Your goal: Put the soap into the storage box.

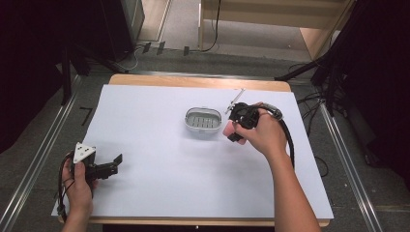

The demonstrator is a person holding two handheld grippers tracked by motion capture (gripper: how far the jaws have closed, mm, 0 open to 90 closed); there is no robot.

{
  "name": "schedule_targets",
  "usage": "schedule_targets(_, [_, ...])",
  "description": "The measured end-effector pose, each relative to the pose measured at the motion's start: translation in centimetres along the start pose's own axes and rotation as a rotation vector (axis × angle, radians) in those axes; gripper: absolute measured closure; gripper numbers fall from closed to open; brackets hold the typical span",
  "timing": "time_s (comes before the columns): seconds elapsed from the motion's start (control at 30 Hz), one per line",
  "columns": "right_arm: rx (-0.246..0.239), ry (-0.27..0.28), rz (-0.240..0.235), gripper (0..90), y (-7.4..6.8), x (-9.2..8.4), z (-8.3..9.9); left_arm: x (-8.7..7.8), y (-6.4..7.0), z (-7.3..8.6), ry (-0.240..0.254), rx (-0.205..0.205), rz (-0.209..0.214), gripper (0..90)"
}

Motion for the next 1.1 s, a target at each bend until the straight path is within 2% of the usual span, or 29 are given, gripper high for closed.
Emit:
schedule_targets(0.4, [-0.083, 0.004, -0.018, 38.6, -0.1, 0.5, -2.3, 0.0, 0.0, 0.0, 0.002, -0.002, 0.001, 0.0])
schedule_targets(0.9, [-0.128, 0.029, -0.054, 38.6, 0.0, 0.6, -4.2, 0.0, 0.0, 0.0, 0.0, -0.001, -0.001, 0.0])
schedule_targets(1.1, [-0.172, 0.04, -0.071, 38.6, 0.1, 1.0, -5.2, 0.0, 0.0, 0.0, 0.0, -0.002, 0.0, 0.0])
Point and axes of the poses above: each handheld gripper's, and its own axes: x roughly forward along the jaws, z roughly out of its underside, y roughly to its right, the point moved 5 cm from there along x, roughly forward along the jaws, and after that the axes turned 13 degrees about y, right-handed, at the moved point
